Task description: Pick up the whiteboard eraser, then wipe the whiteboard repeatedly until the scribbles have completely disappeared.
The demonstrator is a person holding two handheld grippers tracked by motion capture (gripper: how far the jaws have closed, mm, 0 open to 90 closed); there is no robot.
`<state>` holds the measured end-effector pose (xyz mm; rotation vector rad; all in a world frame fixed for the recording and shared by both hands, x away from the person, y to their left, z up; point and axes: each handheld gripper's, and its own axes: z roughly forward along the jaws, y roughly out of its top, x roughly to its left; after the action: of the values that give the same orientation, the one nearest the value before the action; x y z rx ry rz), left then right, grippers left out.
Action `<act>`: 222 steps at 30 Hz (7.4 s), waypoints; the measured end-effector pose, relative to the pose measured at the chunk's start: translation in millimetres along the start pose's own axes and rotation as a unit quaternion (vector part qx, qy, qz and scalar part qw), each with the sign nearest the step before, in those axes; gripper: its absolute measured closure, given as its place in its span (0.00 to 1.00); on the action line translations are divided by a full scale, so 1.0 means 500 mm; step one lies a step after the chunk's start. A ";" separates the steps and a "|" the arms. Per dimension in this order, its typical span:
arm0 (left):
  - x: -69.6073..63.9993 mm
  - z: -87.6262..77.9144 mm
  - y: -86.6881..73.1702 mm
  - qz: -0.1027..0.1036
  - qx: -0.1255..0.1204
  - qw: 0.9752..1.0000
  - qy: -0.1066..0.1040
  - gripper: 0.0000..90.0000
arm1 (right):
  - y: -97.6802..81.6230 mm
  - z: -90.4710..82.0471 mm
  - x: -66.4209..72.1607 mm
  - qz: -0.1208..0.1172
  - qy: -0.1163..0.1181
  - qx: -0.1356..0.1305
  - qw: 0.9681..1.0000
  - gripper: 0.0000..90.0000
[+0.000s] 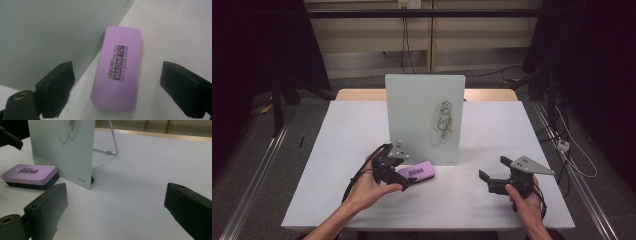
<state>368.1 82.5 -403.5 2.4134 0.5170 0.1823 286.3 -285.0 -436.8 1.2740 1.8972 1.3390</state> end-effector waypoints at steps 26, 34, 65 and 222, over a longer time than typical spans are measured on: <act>0.009 0.067 0.034 0.049 0.054 0.996 -0.049 0.33 | 0.004 0.009 0.010 -0.005 0.015 0.007 1.000 0.05; 0.016 0.059 0.036 0.047 0.058 0.996 -0.041 0.40 | 0.002 0.000 0.007 -0.008 0.012 0.005 1.000 0.05; 0.006 0.082 0.032 0.070 0.102 0.992 -0.033 0.45 | 0.002 0.007 0.015 -0.017 0.029 0.016 0.999 0.05; 0.024 -0.060 0.194 0.133 -0.240 0.950 0.148 0.45 | 0.003 0.013 0.013 -0.011 0.033 0.018 0.999 0.05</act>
<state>402.2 36.0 -318.9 1.9723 0.2345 0.7118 289.1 -276.1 -437.0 1.2360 1.9829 1.3584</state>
